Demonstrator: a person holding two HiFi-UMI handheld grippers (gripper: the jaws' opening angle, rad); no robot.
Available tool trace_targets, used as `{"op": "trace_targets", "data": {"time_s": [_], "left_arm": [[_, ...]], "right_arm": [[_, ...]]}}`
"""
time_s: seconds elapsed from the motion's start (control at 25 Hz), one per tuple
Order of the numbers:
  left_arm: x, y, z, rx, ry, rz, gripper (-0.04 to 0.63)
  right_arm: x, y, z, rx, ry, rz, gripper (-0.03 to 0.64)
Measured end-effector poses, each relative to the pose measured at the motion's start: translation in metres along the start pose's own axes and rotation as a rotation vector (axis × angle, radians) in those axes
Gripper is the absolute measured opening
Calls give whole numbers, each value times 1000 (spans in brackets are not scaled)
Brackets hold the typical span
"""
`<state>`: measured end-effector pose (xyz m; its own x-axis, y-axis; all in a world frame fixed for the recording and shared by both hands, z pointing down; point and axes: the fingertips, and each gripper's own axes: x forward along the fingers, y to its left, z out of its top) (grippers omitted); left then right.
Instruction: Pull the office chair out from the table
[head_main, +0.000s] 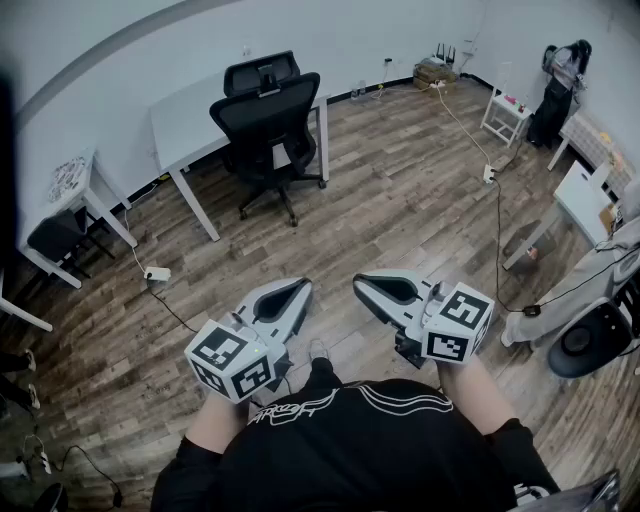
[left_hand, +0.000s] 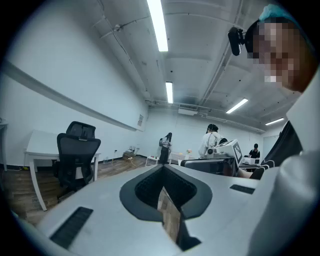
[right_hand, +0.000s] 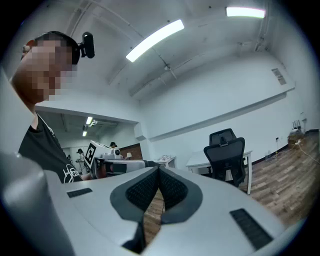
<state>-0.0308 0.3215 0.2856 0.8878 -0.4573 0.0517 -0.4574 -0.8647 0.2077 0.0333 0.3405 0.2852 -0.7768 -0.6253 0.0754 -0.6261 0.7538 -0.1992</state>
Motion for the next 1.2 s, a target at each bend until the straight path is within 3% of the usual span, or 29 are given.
{"op": "trace_targets", "data": {"time_s": [0.36, 0.64, 0.8, 1.0, 1.2], "left_arm": [[8, 18, -12, -26, 15, -6, 6], [25, 71, -21, -51, 37, -4, 6], [44, 122, -30, -54, 61, 14, 6], [62, 206, -48, -155, 89, 40, 6], [69, 291, -44, -172, 82, 112, 6]], "right_arm": [[14, -16, -8, 19, 18, -6, 35], [55, -56, -19, 59, 47, -19, 35], [91, -96, -34, 47, 114, -34, 35], [150, -161, -77, 201, 234, -36, 35], [207, -221, -70, 177, 303, -60, 36]]}}
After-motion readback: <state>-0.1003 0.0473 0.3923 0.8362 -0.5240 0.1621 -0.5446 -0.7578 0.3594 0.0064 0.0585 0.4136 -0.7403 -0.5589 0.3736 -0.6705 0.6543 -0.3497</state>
